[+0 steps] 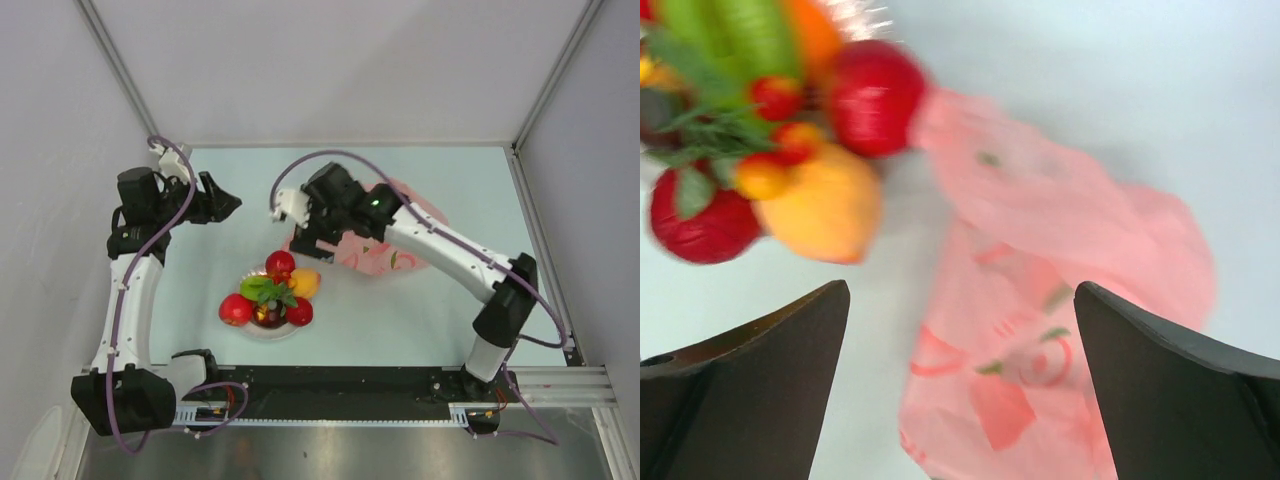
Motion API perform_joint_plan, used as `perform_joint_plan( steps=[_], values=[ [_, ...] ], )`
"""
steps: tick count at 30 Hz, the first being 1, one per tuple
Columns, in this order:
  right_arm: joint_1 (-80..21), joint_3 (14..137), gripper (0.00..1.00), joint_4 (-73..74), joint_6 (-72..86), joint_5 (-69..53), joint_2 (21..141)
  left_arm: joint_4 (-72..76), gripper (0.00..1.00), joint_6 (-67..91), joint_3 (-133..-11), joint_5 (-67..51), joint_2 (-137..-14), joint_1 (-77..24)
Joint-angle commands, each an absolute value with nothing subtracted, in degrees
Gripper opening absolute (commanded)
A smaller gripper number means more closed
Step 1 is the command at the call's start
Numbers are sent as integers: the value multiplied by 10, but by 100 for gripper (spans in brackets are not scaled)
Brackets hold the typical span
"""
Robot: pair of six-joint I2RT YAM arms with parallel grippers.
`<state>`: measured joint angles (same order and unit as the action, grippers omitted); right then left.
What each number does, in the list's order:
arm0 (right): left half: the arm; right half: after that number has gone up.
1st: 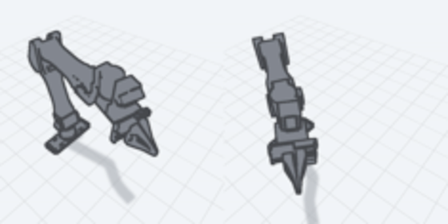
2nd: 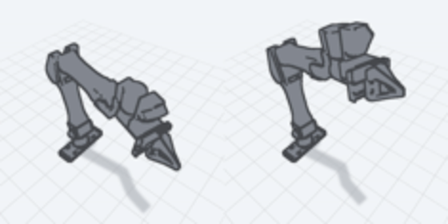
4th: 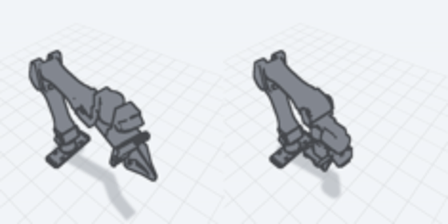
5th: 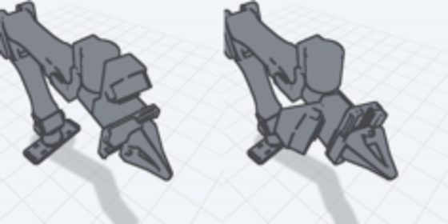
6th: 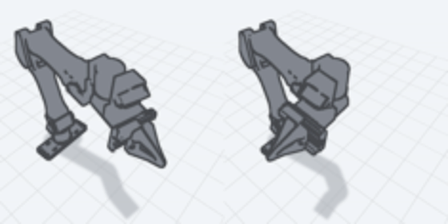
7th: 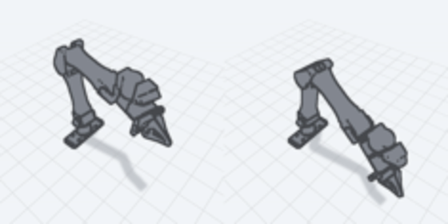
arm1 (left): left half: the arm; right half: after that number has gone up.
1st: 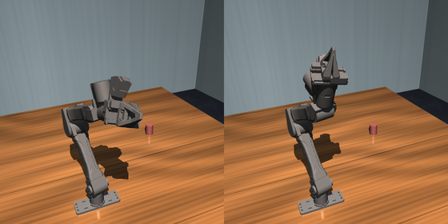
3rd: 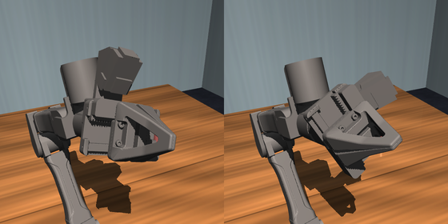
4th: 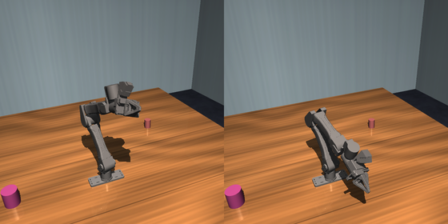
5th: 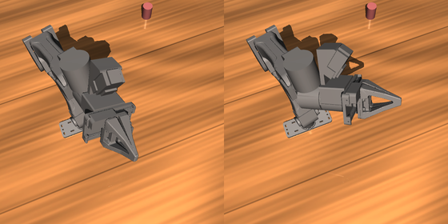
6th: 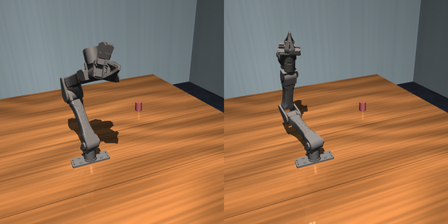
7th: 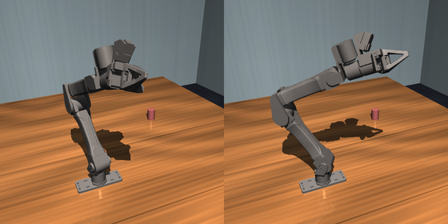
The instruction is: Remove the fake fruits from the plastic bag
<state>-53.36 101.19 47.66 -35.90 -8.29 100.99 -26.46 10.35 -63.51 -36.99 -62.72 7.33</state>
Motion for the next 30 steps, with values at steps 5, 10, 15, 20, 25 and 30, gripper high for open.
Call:
perform_joint_plan(
  steps=[5, 10, 15, 20, 25, 30],
  values=[
    [-282, 964, 100, 387, -95, -23, 946, -283, 100, 26, -686, -324, -639, 76],
    [-168, 903, 100, 357, -5, -46, 917, -289, 100, -22, -699, -242, -648, 76],
    [-161, 865, 100, 318, -3, -9, 892, -269, 100, -37, -687, -185, -662, 76],
    [-171, 861, 100, 308, -3, -17, 887, -261, 100, -40, -677, -155, -666, 76],
    [-178, 860, 100, 313, 8, -20, 882, -253, 100, -38, -664, -156, -661, 76],
    [-183, 860, 100, 303, 2, -9, 881, -253, 100, -38, -675, -150, -663, 76]
  ],
)
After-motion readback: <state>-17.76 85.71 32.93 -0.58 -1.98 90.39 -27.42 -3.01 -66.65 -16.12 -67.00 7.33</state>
